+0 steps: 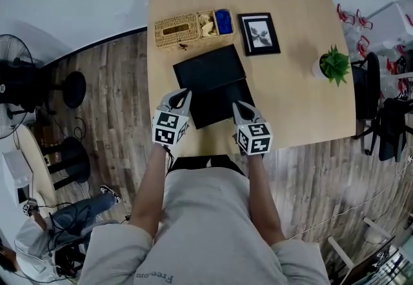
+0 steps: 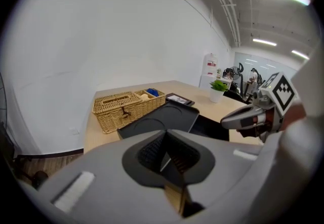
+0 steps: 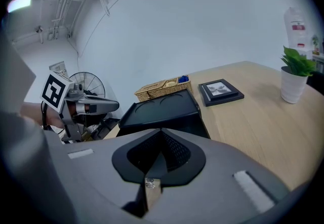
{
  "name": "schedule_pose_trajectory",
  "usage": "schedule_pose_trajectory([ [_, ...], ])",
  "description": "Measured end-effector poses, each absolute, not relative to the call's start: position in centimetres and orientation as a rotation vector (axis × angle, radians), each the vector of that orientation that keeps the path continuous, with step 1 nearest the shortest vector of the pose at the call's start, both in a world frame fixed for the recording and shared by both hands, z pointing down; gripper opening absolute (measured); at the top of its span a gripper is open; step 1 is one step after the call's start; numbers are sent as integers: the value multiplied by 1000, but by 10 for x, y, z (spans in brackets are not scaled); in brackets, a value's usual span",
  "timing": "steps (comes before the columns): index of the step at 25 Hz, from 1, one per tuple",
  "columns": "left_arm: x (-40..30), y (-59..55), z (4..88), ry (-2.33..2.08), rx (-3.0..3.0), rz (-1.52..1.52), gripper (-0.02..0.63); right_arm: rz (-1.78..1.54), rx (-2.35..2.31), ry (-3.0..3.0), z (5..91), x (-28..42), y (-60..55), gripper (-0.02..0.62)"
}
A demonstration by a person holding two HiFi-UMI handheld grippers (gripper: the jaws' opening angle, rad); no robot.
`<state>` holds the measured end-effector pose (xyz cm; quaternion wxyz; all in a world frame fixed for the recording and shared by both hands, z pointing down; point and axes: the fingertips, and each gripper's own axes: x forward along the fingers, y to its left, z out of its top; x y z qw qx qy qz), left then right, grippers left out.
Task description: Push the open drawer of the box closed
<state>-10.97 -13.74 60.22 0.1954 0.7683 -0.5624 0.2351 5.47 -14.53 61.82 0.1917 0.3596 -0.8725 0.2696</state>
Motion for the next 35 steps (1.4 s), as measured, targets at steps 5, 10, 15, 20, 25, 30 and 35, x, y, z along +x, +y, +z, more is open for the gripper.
schedule_pose_trajectory([
  [5, -123, -143, 607, -1552, 2163, 670, 52, 710, 1010, -2451, 610, 47, -154, 3],
  [10, -127, -148, 616, -1495, 2172, 697, 52, 718, 1072, -2416, 608, 57, -159, 3],
  [15, -126, -155, 620, -1425, 2193, 702, 52, 755, 1171, -2348, 609, 77, -164, 3],
  [20, -124, -163, 628, -1361, 2229, 727, 52, 744, 1192, -2318, 607, 83, -157, 3],
  [25, -123, -168, 637, -1296, 2271, 767, 52, 754, 1152, -2315, 616, 77, -138, 3],
  [30, -119, -169, 644, -1236, 2328, 815, 52, 767, 1134, -2293, 623, 74, -126, 3],
  [35, -114, -166, 649, -1169, 2378, 847, 52, 764, 1145, -2294, 623, 69, -116, 3],
])
